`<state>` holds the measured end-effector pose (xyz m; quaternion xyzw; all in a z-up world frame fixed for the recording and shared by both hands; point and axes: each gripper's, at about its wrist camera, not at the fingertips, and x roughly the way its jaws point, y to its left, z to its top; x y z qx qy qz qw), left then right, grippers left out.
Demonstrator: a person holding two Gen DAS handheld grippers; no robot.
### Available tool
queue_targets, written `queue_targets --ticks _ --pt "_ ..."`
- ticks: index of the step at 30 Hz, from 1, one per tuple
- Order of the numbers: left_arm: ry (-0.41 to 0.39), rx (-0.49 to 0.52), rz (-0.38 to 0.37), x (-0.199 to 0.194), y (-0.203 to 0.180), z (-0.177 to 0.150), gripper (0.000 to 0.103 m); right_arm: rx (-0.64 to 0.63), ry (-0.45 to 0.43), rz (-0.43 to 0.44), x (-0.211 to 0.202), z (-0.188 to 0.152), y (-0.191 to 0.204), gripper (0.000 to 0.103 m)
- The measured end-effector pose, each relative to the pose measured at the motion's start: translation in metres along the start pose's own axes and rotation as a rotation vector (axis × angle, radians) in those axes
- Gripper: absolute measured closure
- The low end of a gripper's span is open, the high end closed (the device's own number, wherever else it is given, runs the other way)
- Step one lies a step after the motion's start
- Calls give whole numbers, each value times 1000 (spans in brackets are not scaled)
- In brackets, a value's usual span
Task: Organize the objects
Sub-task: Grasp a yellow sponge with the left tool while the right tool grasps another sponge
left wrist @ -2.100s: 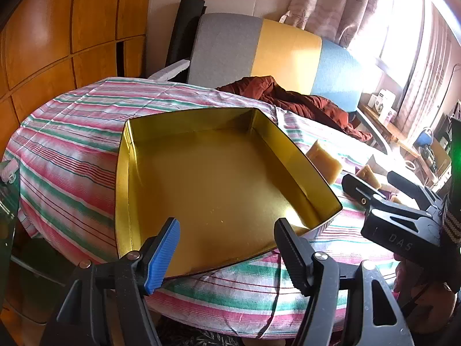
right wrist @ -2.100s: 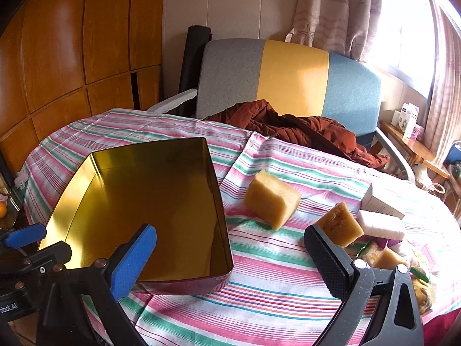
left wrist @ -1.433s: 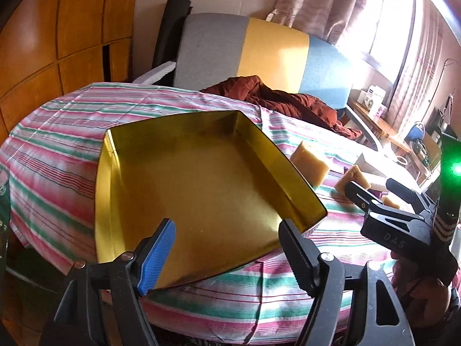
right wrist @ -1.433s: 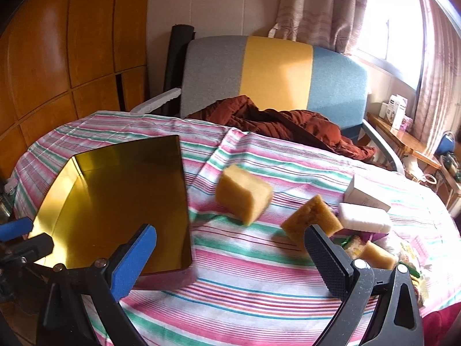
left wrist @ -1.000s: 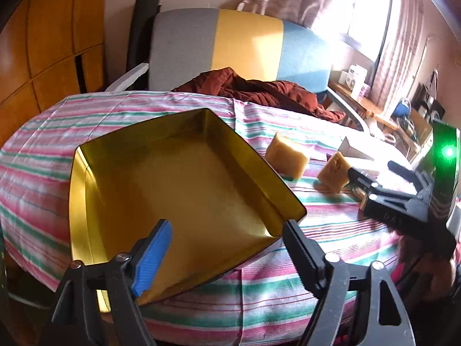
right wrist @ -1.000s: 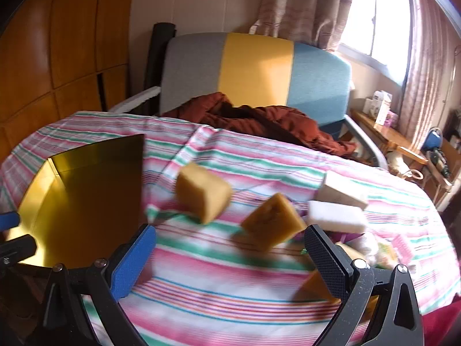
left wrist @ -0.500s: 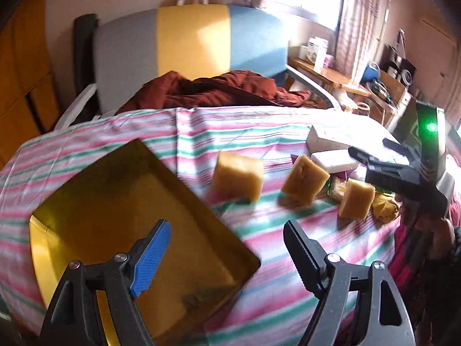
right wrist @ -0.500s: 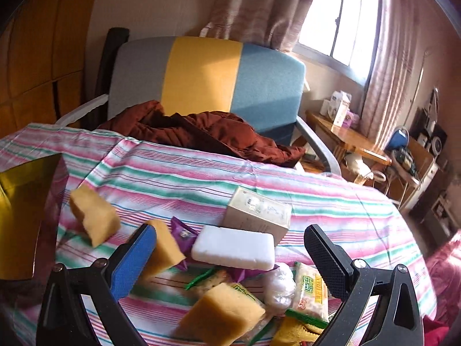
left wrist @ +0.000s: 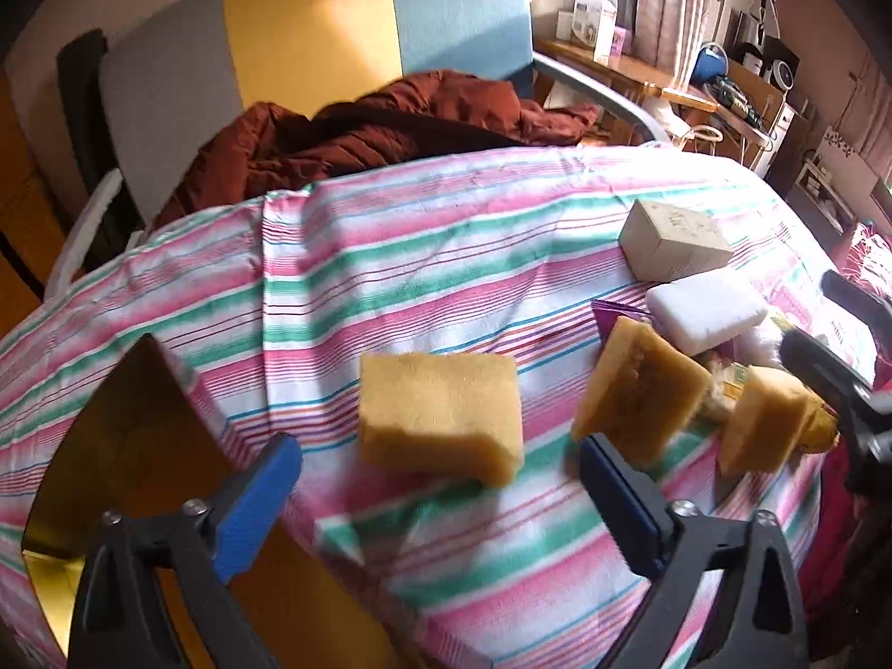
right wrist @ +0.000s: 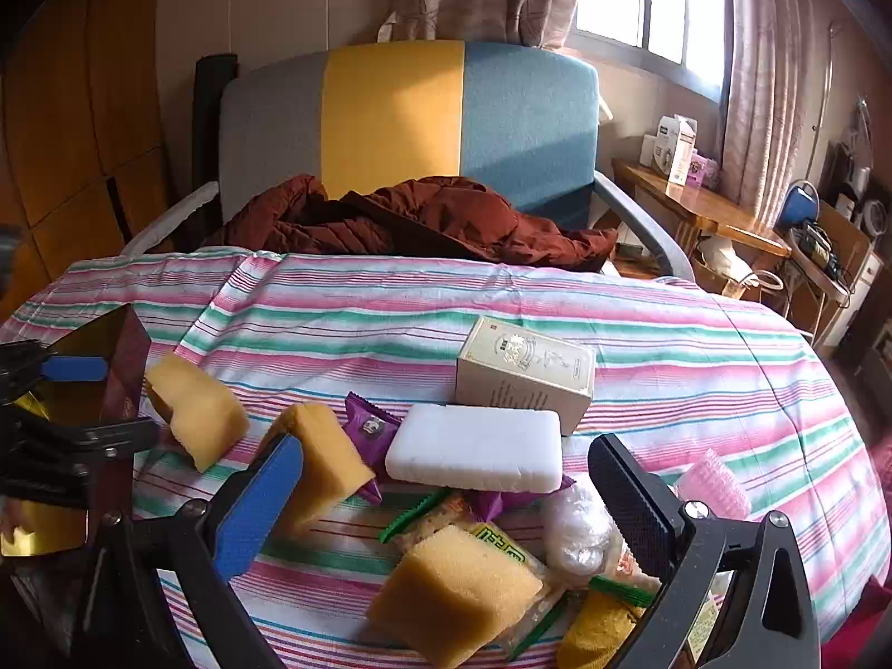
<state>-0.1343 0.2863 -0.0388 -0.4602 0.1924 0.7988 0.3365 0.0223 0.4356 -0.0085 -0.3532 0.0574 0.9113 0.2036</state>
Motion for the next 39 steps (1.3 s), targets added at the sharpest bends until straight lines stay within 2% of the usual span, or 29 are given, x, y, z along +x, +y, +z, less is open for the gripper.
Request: queue_targets --ticks 4,5,6,7,9,13,15,23,26,29,32,35,36,37,38,39 --pt "31 -6 -2 23 3 8 2 -19 4 21 0 1 5 0" --pt "39 -5 2 27 3 9 10 -24 3 22 0 0 6 0" --pt "50 -9 -4 31 3 10 30 -26 1 26 0 0 7 0" --pt "65 -17 -22 34 3 10 34 -26 3 39 0 0 7 0" --pt "52 -15 -34 32 2 8 34 -17 12 72 1 0 7 0" --pt "-28 -30 -68 6 4 -4 35 -36 35 131 3 -3 16 0" --pt "-58 -85 -100 -13 12 -14 35 -80 44 134 5 -6 26 0" --pt "-182 -155 -99 -83 35 -60 34 -243 124 117 25 -15 70 9" --pt "-211 -195 -73 -101 50 -79 34 -239 147 96 30 -18 70 11" --pt "-206 -239 -41 -108 67 -98 34 -212 156 110 31 -15 65 11" --pt "-192 -283 -1 -112 83 -116 34 -260 128 112 31 -9 81 11" --pt "-188 -322 33 -116 98 -133 34 -300 162 101 49 -4 98 11" --pt "-186 -333 52 -117 104 -139 34 -311 191 104 57 -5 101 14" --pt "-186 -339 66 -118 107 -144 33 -318 219 100 64 -7 104 24" --pt "-182 -350 81 -118 113 -150 33 -333 236 64 70 -10 106 29" --pt "-177 -359 89 -117 117 -154 33 -353 221 9 71 -13 107 44"
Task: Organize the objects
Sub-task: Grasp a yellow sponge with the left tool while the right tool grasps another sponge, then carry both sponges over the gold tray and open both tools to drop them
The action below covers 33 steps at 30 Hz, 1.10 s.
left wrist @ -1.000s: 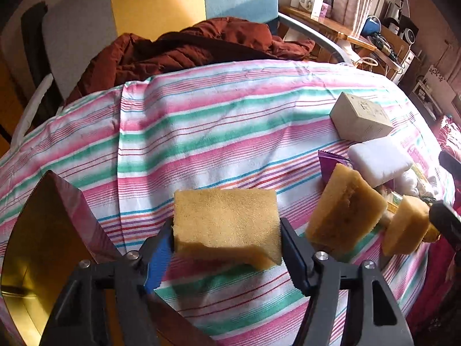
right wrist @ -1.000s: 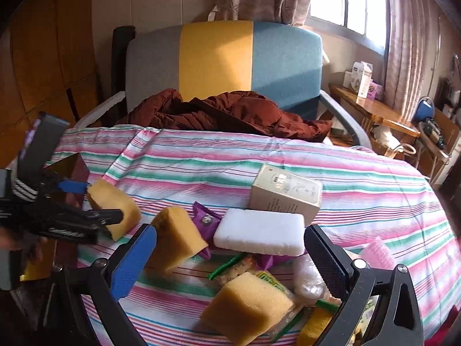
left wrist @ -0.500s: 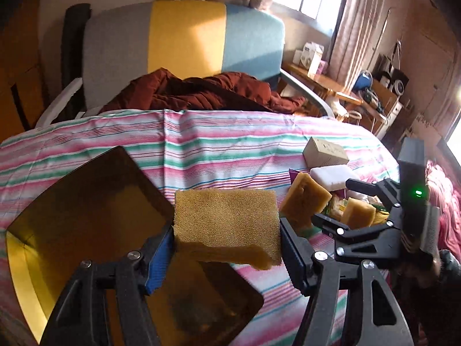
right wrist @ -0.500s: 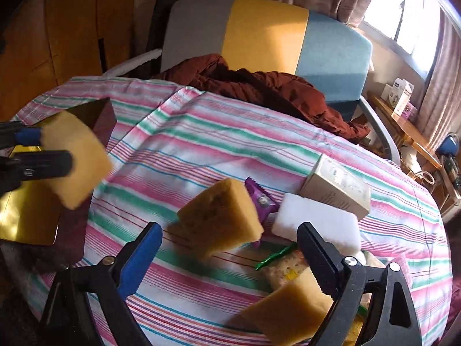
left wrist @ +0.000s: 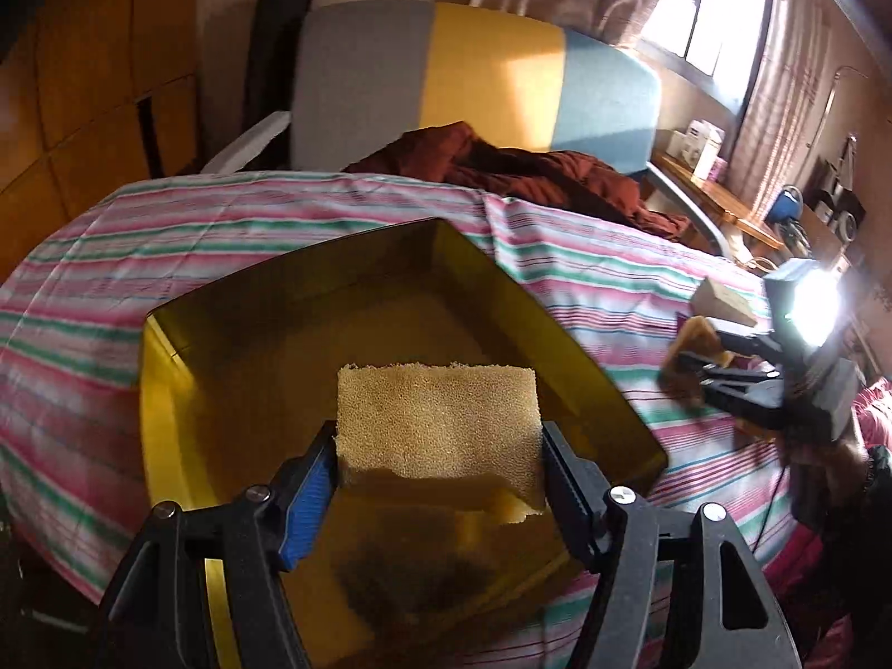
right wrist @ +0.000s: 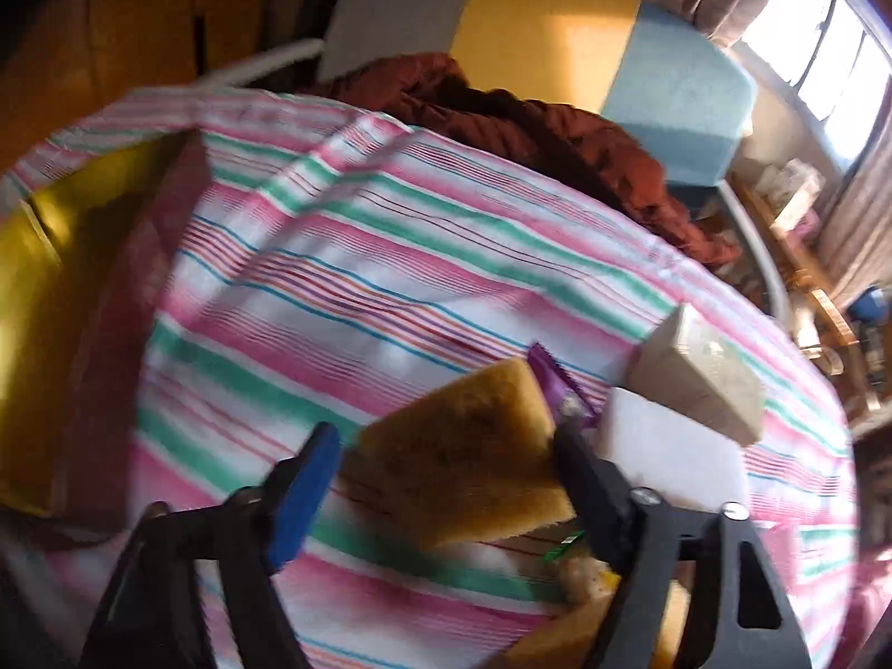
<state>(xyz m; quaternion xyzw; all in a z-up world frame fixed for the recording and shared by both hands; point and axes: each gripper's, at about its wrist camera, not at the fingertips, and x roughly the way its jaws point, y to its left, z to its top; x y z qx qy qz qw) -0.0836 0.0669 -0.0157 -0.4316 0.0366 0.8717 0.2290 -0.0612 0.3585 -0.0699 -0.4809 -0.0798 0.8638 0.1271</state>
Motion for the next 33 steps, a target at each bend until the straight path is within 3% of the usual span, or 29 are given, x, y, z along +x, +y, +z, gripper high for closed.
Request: queue_targets --ticks 2,4,6,9,11,12,13,18,21,24,26,27,33 --pt "3 -18 23 1 12 -4 33 31 -13 -3 -4 -2 -7 53" --pt "3 -36 37 2 23 -6 33 79 -31 -15 -14 -3 -17 73" --pt "5 -57 52 2 31 -7 33 108 -51 -10 -25 -5 -24 77" --pt "-6 -78 45 -1 36 -7 33 101 -52 14 -33 -4 -25 75" --pt "-10 -78 42 -2 38 -9 33 147 -45 50 -32 -7 -33 52" --pt "-9 -78 37 -3 38 -9 33 174 -38 69 -30 -7 -37 35" --pt "-9 -80 33 -3 39 -10 33 198 -40 84 -30 -8 -41 27" --pt "-2 -79 20 -3 37 -13 33 151 -58 115 -31 -8 -36 14" --pt "8 -79 18 -1 35 -14 33 70 -42 91 -25 -1 -24 13" --pt "15 -78 29 2 38 -14 33 -19 27 35 -8 4 -10 15" --pt "14 -81 39 4 42 -11 33 -67 85 -9 6 3 -2 36" --pt "11 -81 50 5 45 -8 33 -74 101 -25 11 2 0 41" --pt "-9 -87 121 13 64 10 31 15 4 -31 -19 -1 -13 44"
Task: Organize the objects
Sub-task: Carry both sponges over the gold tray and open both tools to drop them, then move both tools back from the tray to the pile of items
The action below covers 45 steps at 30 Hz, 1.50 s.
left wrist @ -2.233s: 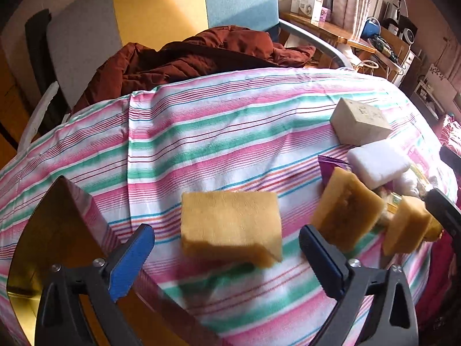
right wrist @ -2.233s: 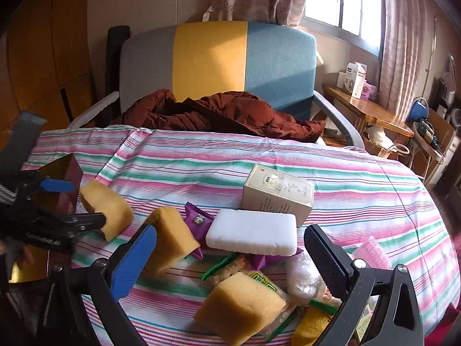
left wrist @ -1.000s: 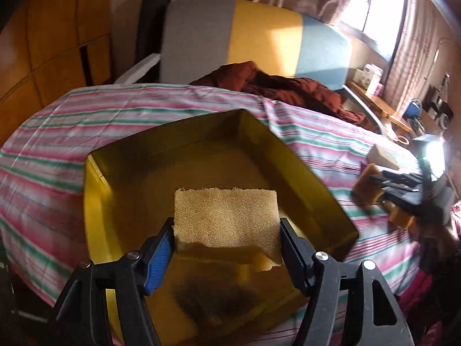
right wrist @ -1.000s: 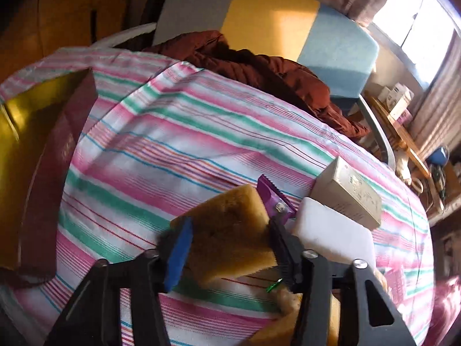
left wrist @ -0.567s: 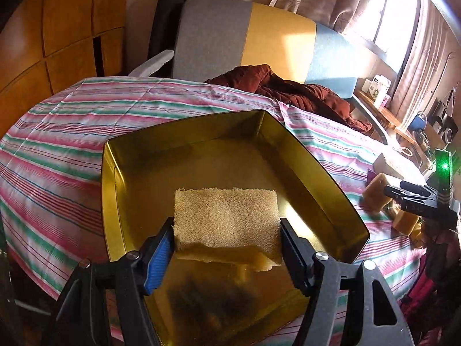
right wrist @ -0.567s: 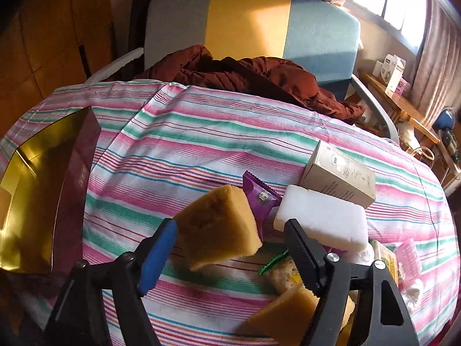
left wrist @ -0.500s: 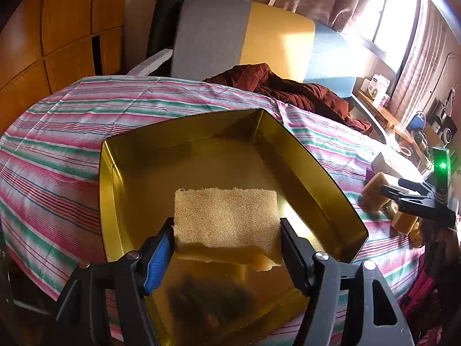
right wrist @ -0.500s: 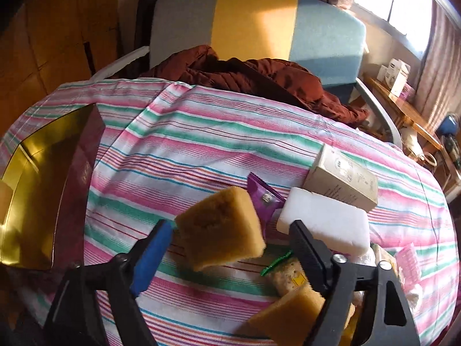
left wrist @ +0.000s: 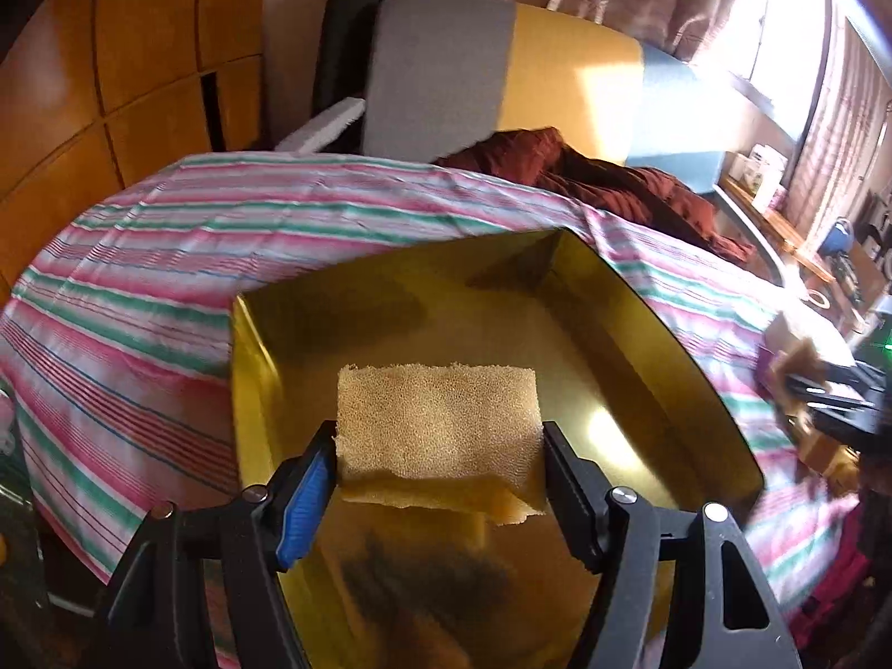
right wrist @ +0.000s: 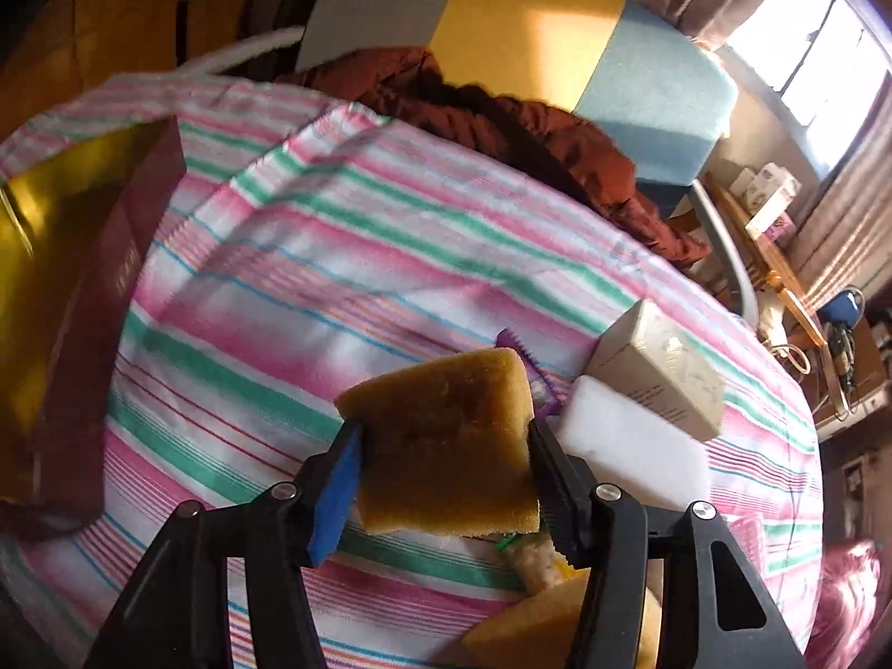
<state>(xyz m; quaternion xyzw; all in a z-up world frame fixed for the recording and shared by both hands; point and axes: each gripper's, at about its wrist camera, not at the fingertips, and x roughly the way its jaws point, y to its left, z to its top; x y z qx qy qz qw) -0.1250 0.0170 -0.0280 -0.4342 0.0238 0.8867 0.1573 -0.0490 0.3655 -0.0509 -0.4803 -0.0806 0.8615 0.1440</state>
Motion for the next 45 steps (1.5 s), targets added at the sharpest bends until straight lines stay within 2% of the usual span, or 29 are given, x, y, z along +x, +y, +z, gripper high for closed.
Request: queue_targets --ticks 1,3,9,12,15,17,18,20,21,25,28,32,36,38,41,45 --pt "-13 -3 17 2 4 5 30 18 -26 4 -11 1 -3 44" --pt "-28 -12 51 6 12 15 20 49 -70 35 -32 5 -5 44" --pt "-76 -35 84 7 34 39 15 53 -185 220 -85 24 27 43" --pt "-110 -82 70 -10 45 39 15 24 -202 328 -95 37 64 43" --pt "-136 -79 98 -30 48 28 15 -26 -167 443 -90 52 110 43" --pt "-140 -96 96 -43 51 16 15 -55 -157 468 -85 64 140 41" --pt "-141 -97 102 -48 51 11 15 -59 -157 466 -83 71 152 39" --pt "-148 -85 135 -58 49 -1 15 -44 -178 497 -86 83 169 19" --pt "-158 -78 159 -64 47 -8 15 -28 -199 518 -89 86 173 1" --pt "-222 -54 259 -85 38 -25 15 -27 -259 513 -104 86 189 0" --pt "-247 -61 319 -93 33 -31 15 -79 -289 452 -115 69 196 0" --pt "-257 -80 335 -102 24 -35 15 -84 -342 368 -128 46 196 0" --pt "-281 -60 331 -113 9 -37 15 -6 -431 326 -145 26 181 0" --pt "-294 -43 335 -118 1 -39 15 20 -421 324 -148 22 175 0" --pt "-301 -13 337 -121 -10 -40 15 56 -389 381 -145 18 166 0" --pt "-295 10 325 -121 -20 -41 15 79 -387 370 -147 12 155 0"
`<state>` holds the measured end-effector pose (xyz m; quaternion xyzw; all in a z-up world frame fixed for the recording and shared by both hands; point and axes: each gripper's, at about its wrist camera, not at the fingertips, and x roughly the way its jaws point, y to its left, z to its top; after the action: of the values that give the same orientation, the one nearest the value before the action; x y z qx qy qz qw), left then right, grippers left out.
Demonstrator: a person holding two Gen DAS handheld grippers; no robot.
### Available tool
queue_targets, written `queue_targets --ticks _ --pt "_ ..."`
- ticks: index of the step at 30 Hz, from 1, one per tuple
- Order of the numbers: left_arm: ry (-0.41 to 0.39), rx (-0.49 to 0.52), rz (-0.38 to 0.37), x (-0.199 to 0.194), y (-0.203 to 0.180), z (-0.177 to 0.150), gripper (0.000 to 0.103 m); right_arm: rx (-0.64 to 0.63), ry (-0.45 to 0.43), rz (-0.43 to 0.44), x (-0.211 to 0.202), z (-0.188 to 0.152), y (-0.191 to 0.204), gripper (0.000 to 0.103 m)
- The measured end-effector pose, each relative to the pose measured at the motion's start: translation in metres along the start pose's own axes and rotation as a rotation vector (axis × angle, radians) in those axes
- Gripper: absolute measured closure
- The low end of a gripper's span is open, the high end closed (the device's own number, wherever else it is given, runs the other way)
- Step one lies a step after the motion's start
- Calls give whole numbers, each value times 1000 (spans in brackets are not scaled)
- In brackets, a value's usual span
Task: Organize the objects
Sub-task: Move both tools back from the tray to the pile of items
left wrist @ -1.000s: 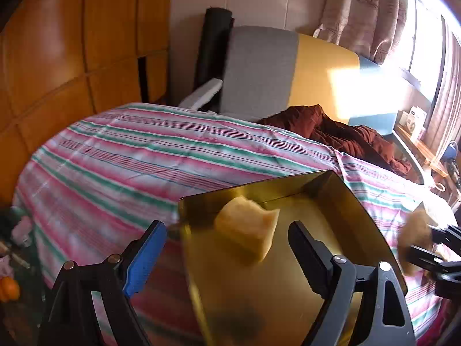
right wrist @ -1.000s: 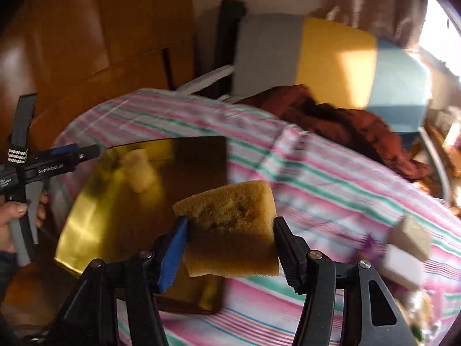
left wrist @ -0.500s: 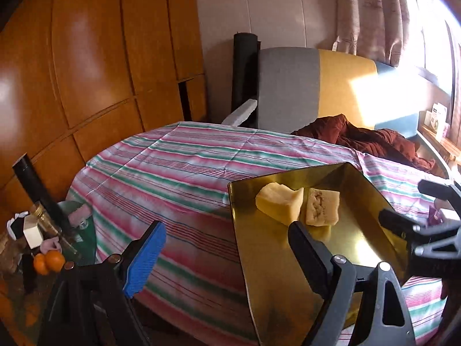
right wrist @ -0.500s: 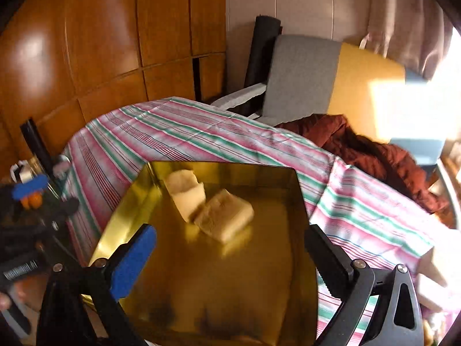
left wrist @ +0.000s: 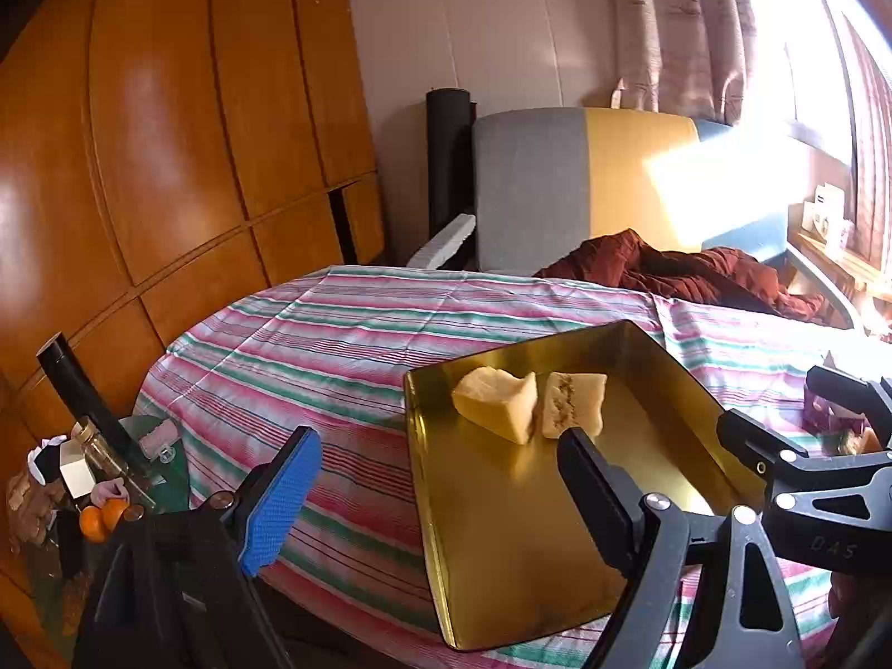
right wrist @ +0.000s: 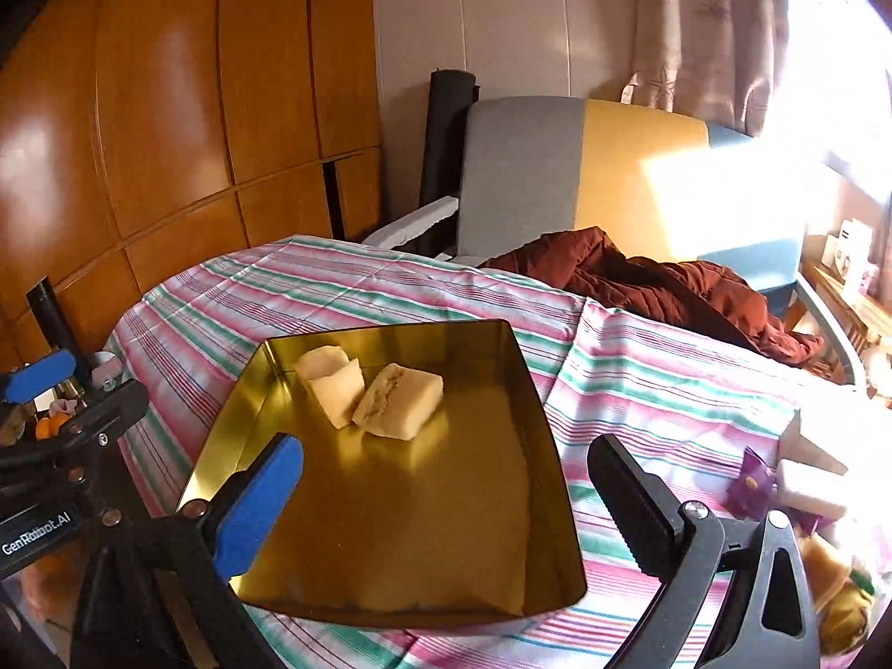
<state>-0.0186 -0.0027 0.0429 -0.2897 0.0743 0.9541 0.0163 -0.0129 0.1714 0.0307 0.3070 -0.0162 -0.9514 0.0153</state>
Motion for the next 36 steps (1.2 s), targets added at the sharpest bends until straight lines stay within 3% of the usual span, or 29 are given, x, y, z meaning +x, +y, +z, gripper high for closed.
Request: queue_targets --ticks 13,28,31,36 --pt "10 73 -35 -9 -28 -4 15 9 -7 -43 -13 -13 -17 0" --pt "20 151 -82 -10 -58 -6 15 79 -6 -104 -23 -26 -64 0" --pt "27 169 -129 -8 -68 -6 15 88 -1 -134 -27 -28 -79 0" --pt "46 194 -276 -7 -90 -6 15 140 4 -223 -41 -34 -124 0"
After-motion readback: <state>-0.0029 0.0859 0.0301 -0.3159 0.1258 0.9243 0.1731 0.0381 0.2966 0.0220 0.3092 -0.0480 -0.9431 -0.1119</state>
